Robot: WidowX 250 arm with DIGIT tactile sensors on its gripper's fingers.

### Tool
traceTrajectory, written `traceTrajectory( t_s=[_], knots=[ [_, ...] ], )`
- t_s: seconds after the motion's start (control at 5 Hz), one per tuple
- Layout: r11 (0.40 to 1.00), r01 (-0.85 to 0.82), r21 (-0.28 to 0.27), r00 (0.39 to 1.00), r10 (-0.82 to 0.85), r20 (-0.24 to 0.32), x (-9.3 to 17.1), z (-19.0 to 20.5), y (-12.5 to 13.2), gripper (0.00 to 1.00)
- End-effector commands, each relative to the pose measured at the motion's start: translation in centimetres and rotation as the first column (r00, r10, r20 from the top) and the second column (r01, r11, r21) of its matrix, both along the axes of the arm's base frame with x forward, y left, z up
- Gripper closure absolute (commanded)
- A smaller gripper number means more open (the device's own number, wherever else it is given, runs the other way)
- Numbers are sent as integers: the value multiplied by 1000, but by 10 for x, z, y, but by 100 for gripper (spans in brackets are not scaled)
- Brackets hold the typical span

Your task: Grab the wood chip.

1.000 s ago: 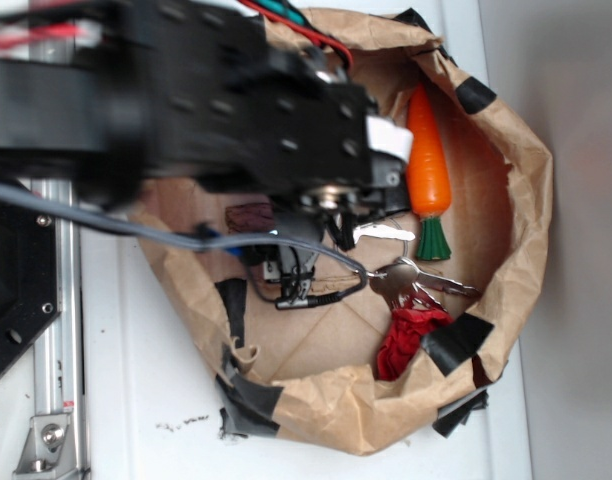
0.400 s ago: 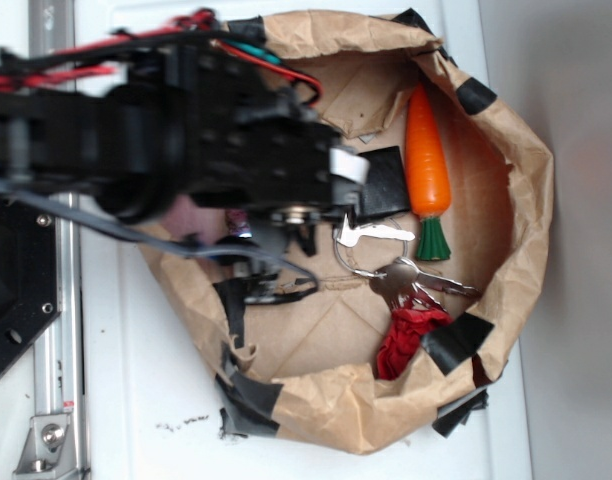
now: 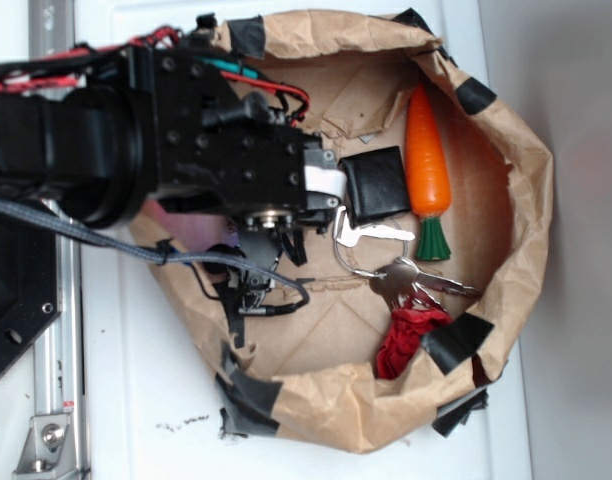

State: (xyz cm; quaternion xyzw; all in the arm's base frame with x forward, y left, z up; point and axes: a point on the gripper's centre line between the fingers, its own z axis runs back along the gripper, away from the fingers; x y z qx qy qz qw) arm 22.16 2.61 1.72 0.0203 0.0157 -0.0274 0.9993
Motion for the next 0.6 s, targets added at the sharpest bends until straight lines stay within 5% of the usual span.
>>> traceTrajectory(
  t_s=[0.0,0.4],
  knots=[
    [1000,-26,-9,1000,26,1,-1,-16,3,100],
    [1000,-22,-11,1000,22,1,-5,-13,3,100]
  ],
)
